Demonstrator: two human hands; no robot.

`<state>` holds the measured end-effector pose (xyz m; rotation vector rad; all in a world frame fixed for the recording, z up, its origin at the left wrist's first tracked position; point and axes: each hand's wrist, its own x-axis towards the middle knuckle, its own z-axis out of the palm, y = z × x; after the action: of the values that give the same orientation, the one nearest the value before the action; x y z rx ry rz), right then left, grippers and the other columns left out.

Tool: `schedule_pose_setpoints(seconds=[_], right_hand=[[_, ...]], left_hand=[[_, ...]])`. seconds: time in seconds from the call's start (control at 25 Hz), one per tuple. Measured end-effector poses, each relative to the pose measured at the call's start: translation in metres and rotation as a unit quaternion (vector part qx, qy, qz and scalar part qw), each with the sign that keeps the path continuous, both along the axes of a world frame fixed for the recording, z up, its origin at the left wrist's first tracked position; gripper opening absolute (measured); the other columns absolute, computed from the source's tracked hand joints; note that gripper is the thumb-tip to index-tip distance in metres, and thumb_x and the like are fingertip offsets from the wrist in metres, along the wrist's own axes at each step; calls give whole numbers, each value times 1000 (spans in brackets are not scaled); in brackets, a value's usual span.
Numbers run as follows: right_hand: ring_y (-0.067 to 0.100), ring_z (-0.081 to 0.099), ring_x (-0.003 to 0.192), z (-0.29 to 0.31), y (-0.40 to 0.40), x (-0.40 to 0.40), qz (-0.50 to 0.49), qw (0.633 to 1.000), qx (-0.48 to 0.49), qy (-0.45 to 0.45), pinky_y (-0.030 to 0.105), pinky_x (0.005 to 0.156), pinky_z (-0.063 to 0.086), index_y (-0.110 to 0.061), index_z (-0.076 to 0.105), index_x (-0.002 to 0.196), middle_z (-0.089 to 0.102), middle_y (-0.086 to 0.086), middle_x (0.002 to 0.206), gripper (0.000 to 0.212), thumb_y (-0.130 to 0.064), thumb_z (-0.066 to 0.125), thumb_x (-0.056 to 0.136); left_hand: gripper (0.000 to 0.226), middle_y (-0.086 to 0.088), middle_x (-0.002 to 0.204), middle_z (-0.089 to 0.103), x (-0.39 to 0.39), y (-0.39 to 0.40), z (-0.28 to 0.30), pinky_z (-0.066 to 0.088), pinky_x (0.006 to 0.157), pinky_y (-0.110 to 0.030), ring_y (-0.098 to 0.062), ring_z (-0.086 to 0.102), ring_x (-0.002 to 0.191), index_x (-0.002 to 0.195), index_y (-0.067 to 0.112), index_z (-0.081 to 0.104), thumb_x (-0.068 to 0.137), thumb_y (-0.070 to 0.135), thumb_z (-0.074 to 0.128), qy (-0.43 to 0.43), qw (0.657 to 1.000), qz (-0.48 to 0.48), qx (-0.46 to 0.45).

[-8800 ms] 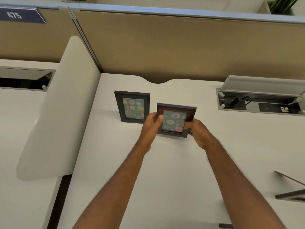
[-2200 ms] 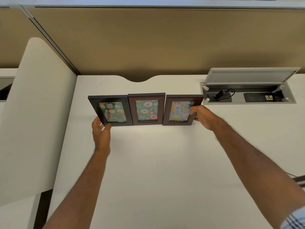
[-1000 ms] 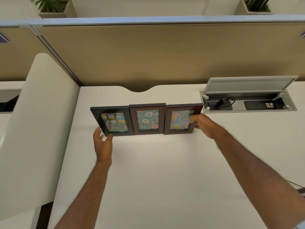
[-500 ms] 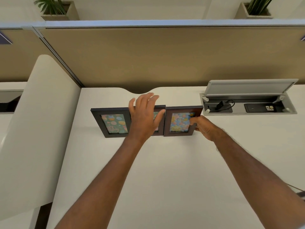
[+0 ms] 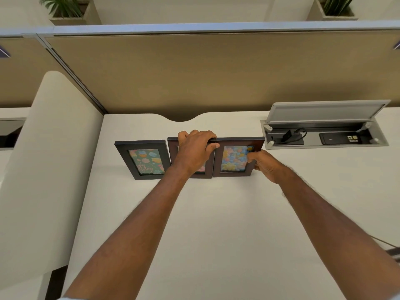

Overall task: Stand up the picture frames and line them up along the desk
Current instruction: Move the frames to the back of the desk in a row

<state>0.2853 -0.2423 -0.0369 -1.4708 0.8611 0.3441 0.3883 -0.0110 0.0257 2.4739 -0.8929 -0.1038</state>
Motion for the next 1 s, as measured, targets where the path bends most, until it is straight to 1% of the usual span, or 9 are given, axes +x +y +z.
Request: schedule_pose_setpoints(seconds=[0.16,0.28,0.44,0.64,1.0], right_hand=[[32,54,128,1,-1,-1,1,1000,2,-1,48,114,40,-11,51,130,60,12,137,39,-6,54,92],[32,54,128,1,-1,0,2,1000,0,0,48,114,40,-9,51,132,60,13,137,41,-6,54,92],[32,53,129,0,-1,0,9,1000,-4,2,50,115,39,-8,51,134,60,13,138,44,-5,55,90],[33,53,129,0,-1,0,9,1000,-11,7,51,115,39,-6,51,135,60,13,137,46,-5,55,90],[31,54,127,0,1,-2,12,1000,1,1,48,112,42,-12,53,128,61,9,132,39,-4,55,89]], left_hand=[[20,11,107,73,-2,-2,-1,19,84,-39,-19,58,104,112,31,66,99,45,58,0,1000,5,3],[20,11,109,73,-2,-2,-1,19,83,-39,-19,58,106,113,32,66,99,44,59,1,1000,17,6],[22,11,114,72,-2,-2,-1,22,87,-41,-19,57,109,118,33,65,99,43,59,4,1000,21,12],[23,11,116,72,-2,0,1,18,85,-38,-18,56,110,120,33,64,100,41,59,4,1000,14,14],[25,10,121,70,-4,2,3,24,94,-45,-19,55,114,125,32,63,101,39,58,17,1000,7,22]])
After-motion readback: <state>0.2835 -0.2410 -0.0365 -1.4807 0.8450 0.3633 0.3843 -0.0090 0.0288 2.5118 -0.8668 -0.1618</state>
